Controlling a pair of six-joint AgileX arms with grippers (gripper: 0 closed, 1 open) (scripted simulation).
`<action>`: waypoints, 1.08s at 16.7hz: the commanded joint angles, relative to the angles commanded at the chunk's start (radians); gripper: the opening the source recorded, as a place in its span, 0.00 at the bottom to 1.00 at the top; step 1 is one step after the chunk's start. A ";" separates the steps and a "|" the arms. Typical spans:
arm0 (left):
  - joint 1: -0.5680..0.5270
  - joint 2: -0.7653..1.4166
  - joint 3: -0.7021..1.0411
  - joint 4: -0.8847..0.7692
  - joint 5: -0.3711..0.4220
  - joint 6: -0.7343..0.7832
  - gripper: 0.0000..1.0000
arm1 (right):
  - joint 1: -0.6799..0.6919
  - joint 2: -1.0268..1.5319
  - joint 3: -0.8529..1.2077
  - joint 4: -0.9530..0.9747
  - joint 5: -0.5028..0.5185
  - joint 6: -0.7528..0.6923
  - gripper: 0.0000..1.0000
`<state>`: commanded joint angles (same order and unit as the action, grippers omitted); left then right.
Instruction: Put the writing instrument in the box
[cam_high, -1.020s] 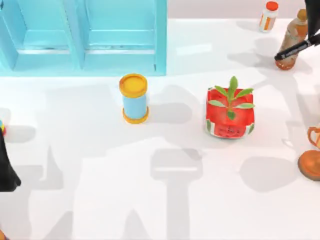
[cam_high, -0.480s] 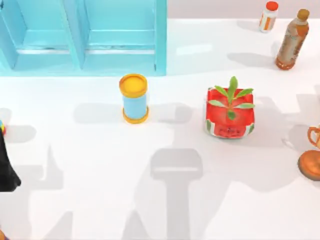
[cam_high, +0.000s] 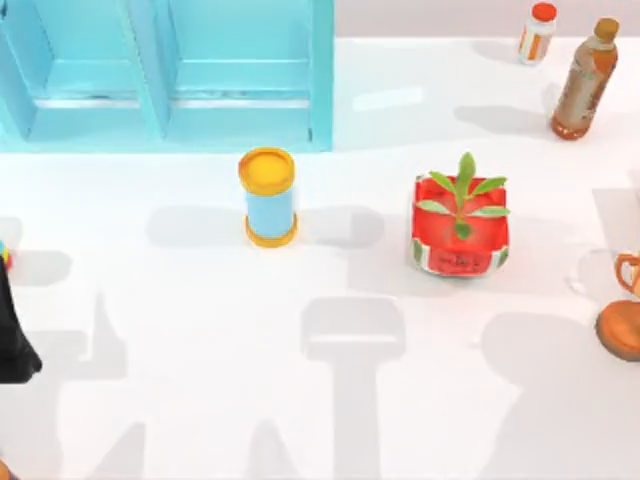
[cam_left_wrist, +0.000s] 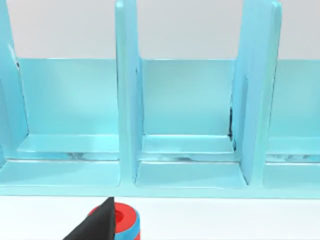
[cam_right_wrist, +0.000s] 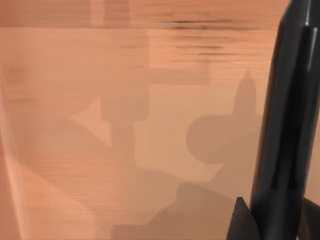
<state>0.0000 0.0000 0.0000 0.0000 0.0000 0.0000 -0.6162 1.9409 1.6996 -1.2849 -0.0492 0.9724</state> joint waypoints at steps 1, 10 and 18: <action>0.000 0.000 0.000 0.000 0.000 0.000 1.00 | -0.011 -0.002 -0.013 0.000 0.004 -0.015 0.00; 0.000 0.000 0.000 0.000 0.000 0.000 1.00 | -0.050 -0.063 -0.082 0.028 -0.023 -0.013 0.00; 0.000 0.000 0.000 0.000 0.000 0.000 1.00 | -0.010 -0.116 -0.215 0.164 -0.029 0.026 0.00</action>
<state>0.0000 0.0000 0.0000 0.0000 0.0000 0.0000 -0.6259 1.8248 1.4846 -1.1212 -0.0782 0.9984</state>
